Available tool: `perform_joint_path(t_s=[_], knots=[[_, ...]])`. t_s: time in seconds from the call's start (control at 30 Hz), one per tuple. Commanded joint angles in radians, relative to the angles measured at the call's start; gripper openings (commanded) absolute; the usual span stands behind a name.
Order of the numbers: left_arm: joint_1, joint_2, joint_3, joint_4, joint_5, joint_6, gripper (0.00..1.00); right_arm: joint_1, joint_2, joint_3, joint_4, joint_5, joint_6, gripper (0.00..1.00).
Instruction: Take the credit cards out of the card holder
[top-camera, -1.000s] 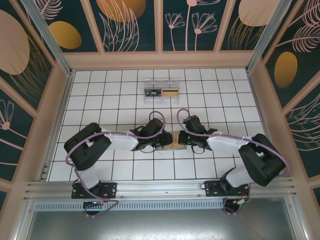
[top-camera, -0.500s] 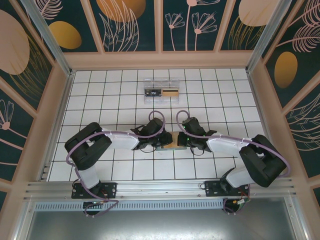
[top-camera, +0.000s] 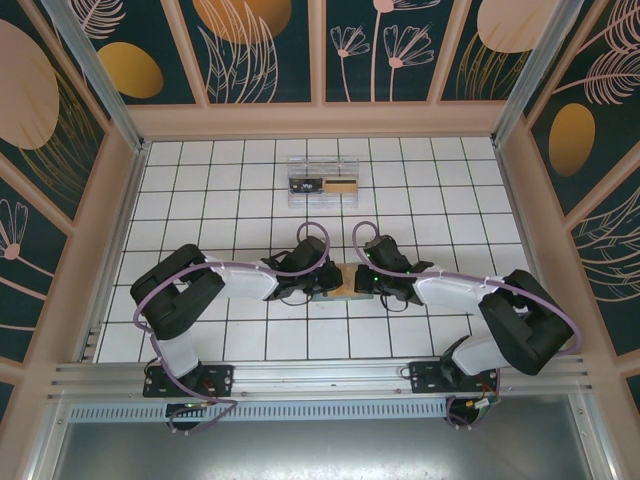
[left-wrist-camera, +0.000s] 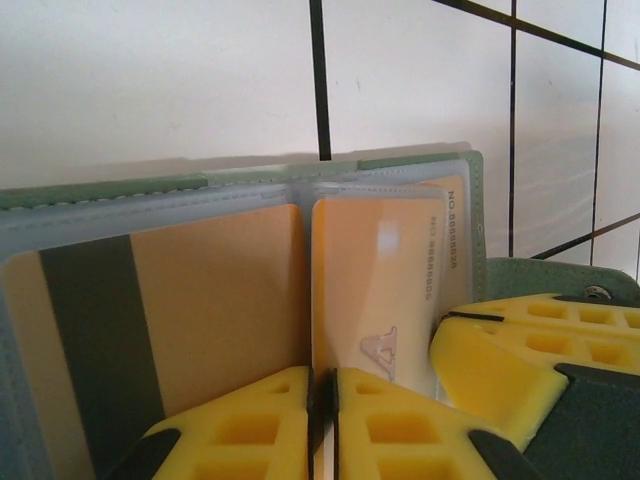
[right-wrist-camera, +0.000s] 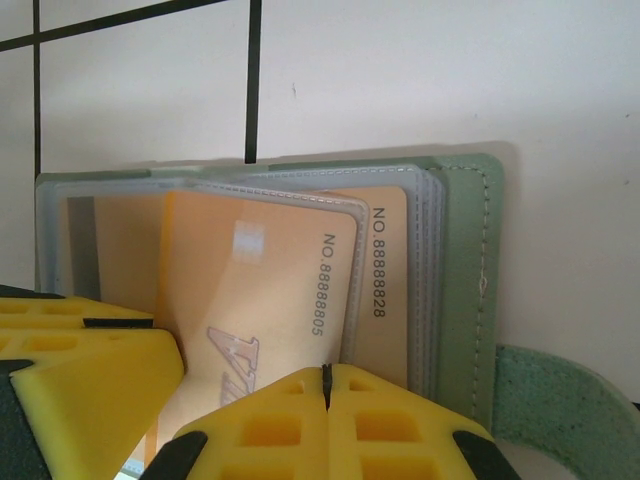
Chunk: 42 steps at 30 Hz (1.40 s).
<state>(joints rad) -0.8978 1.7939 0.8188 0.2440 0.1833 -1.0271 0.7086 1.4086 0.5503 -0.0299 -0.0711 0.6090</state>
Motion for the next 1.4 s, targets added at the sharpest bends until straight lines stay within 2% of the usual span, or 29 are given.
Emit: perform_joint_path(t_s=[0.0,0.53,0.6,0.93,1.17,1.37], knots=[[-0.007,-0.01,-0.016,0.012,0.008,-0.007,0.12,0.008,0.043,-0.011,-0.076,0.031,0.011,0.01],[-0.006,-0.031,-0.043,0.023,-0.001,-0.005,0.05,-0.021,0.076,0.017,-0.093,0.072,0.015,0.02],[-0.005,-0.036,-0.049,0.023,-0.005,-0.007,0.0,-0.024,0.077,0.013,-0.093,0.073,0.018,0.02],[-0.002,-0.053,-0.08,0.022,-0.018,-0.008,0.0,-0.041,0.085,0.001,-0.099,0.073,0.026,0.02],[0.001,-0.057,-0.092,0.068,0.016,-0.004,0.14,-0.04,0.082,0.002,-0.09,0.058,0.026,0.02],[0.001,-0.053,-0.102,0.107,0.041,-0.008,0.16,-0.04,0.082,0.003,-0.092,0.056,0.023,0.03]])
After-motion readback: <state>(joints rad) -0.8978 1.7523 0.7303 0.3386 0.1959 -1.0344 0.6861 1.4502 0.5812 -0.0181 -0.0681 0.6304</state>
